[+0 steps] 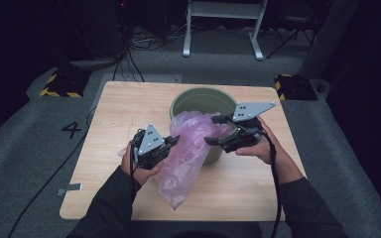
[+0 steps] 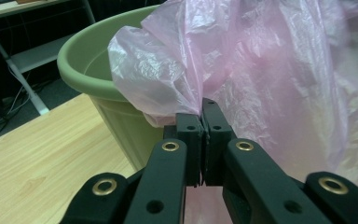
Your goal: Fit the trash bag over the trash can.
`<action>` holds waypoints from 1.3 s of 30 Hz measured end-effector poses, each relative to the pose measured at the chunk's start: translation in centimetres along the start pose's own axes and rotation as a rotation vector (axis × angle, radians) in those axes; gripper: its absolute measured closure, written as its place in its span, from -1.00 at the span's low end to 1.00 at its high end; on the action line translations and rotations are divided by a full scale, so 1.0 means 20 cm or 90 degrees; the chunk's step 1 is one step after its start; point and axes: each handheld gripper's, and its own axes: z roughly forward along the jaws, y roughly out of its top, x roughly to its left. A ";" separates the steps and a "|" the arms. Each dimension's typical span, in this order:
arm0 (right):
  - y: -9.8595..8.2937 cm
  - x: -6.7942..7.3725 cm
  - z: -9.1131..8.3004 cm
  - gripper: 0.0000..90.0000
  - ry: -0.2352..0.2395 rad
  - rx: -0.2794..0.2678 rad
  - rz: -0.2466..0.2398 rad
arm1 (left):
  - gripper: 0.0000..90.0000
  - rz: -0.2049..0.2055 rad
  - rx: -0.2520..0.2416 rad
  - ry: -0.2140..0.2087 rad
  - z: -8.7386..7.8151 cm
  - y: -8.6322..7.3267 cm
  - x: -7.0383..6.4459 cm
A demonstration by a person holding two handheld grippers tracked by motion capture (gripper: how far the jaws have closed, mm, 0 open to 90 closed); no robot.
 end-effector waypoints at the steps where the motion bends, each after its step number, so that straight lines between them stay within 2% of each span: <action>1: 0.00 0.00 0.02 -0.17 -0.006 0.009 -0.001 | 0.95 -0.001 -0.001 -0.001 0.00 0.01 0.00; 2: 0.00 0.00 0.02 -0.17 -0.006 0.009 -0.001 | 0.95 -0.001 -0.001 -0.001 0.00 0.01 0.00; 4: 0.01 0.00 0.05 0.18 -0.019 0.020 -0.011 | 0.94 0.000 -0.002 -0.001 0.01 0.01 0.00; 6: 0.01 -0.01 0.07 0.51 -0.019 0.023 -0.009 | 0.92 -0.001 -0.004 -0.001 0.01 0.01 0.00; 8: 0.01 -0.01 0.07 0.74 -0.031 0.018 -0.018 | 0.88 -0.003 -0.007 -0.004 0.01 0.01 0.01; 9: 0.01 0.00 0.07 0.88 -0.049 0.016 -0.026 | 0.73 -0.005 -0.010 0.005 0.00 0.02 0.01; 10: 0.01 0.00 0.07 0.88 -0.049 0.016 -0.026 | 0.59 -0.005 -0.010 0.005 0.00 0.02 0.01; 11: 0.01 -0.01 0.07 0.91 -0.056 0.015 -0.029 | 0.59 -0.010 -0.014 0.007 0.00 0.02 0.01; 13: 0.01 -0.02 0.06 0.93 -0.079 0.014 -0.029 | 0.20 -0.013 -0.021 -0.006 -0.03 0.02 0.02; 15: 0.00 -0.04 0.04 0.95 -0.098 0.009 -0.016 | -0.13 -0.009 -0.028 0.000 -0.07 0.03 0.02; 18: -0.01 -0.08 0.02 0.96 -0.126 0.011 -0.002 | -0.29 -0.009 -0.026 -0.013 -0.13 0.03 0.03; 23: -0.04 -0.15 0.00 0.96 -0.157 0.017 0.023 | -0.35 0.005 -0.012 -0.020 -0.25 0.03 0.04; 27: -0.05 -0.20 -0.02 0.96 -0.171 0.022 0.035 | -0.35 0.014 -0.013 -0.020 -0.31 0.01 0.06; 29: -0.06 -0.22 -0.02 0.96 -0.180 0.026 0.039 | -0.36 0.009 -0.016 -0.030 -0.33 -0.01 0.08; 32: -0.08 -0.25 -0.02 0.96 -0.185 0.033 0.050 | -0.38 -0.001 -0.022 -0.046 -0.33 -0.04 0.09; 34: -0.09 -0.27 -0.02 0.96 -0.186 0.038 0.056 | -0.38 -0.006 -0.019 -0.068 -0.32 -0.06 0.10; 37: -0.11 -0.29 -0.03 0.95 -0.196 0.050 0.060 | -0.32 0.001 -0.001 -0.087 -0.27 -0.08 0.10; 39: -0.12 -0.31 -0.04 0.87 -0.199 0.048 0.072 | -0.23 0.011 0.009 -0.085 -0.22 -0.08 0.08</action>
